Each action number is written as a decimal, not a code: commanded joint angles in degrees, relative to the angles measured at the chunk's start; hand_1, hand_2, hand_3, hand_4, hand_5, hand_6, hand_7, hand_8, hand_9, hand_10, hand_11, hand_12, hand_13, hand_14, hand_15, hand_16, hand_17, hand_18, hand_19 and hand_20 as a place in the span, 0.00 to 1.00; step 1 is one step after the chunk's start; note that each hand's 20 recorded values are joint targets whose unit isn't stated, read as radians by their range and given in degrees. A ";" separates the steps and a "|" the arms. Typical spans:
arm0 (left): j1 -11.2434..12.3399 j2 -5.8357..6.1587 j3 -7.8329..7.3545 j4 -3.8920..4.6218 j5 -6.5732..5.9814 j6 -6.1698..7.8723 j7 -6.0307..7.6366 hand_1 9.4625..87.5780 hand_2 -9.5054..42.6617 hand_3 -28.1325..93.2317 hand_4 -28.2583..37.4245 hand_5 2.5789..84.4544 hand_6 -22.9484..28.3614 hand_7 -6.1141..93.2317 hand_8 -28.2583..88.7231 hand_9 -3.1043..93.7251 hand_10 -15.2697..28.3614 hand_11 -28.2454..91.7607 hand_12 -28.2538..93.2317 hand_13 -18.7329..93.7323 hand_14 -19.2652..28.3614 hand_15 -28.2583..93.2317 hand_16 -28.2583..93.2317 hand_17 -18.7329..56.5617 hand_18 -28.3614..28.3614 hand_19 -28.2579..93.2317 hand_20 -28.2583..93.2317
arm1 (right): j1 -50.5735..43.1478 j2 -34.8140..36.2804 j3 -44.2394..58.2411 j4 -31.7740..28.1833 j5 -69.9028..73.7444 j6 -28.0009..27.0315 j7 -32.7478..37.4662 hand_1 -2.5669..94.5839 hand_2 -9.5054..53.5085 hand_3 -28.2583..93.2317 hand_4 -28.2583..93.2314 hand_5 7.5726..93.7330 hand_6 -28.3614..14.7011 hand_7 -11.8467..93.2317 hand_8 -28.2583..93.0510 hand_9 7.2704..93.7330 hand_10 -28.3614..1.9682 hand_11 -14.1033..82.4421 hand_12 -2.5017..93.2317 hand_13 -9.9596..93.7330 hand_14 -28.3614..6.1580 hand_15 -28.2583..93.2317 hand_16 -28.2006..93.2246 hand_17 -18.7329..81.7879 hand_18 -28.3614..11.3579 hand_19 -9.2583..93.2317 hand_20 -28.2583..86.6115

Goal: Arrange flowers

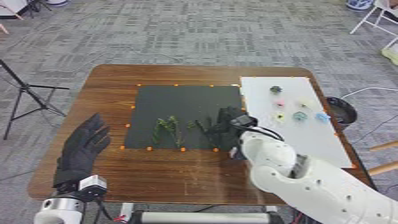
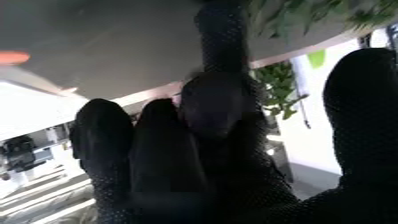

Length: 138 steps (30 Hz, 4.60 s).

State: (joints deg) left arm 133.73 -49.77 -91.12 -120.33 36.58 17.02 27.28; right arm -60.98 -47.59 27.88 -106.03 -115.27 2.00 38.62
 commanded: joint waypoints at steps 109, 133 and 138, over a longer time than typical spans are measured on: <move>-70.06 20.65 42.66 14.60 1.44 -15.60 -0.01 0.20 0.13 0.80 0.04 0.32 0.50 0.25 0.17 0.26 0.59 0.39 0.40 0.33 0.68 0.46 0.29 0.12 0.85 0.54 0.35 | 25.94 -30.58 -32.83 28.62 -11.43 25.46 -13.60 0.58 0.00 0.85 0.00 0.77 0.75 0.53 0.22 0.92 0.85 0.31 0.55 0.80 0.77 0.73 0.60 0.49 0.24 0.87 0.71; -68.84 19.43 41.66 14.66 1.45 -16.51 0.26 0.20 0.14 0.80 0.04 0.33 0.50 0.24 0.17 0.26 0.59 0.39 0.40 0.33 0.68 0.46 0.29 0.12 0.85 0.54 0.35 | 23.73 -31.41 -30.85 26.34 -12.63 18.60 -10.64 0.41 0.00 0.90 0.00 0.52 0.66 0.37 0.11 0.58 0.65 0.43 0.26 0.56 0.62 0.79 0.45 0.37 0.24 0.81 0.69; -68.67 20.10 42.02 14.56 0.97 -16.30 0.66 0.20 0.14 0.80 0.04 0.33 0.50 0.24 0.17 0.26 0.59 0.39 0.40 0.33 0.68 0.46 0.28 0.12 0.85 0.54 0.35 | 23.62 -29.68 -29.87 23.80 -11.58 13.80 -10.29 0.39 0.00 0.92 0.00 0.49 0.66 0.37 0.11 0.55 0.64 0.43 0.26 0.54 0.60 0.80 0.44 0.37 0.24 0.81 0.69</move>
State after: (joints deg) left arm 64.96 -29.87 -49.09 -105.53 37.82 1.19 27.08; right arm -37.53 -78.57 -3.14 -79.10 -126.75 20.98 27.20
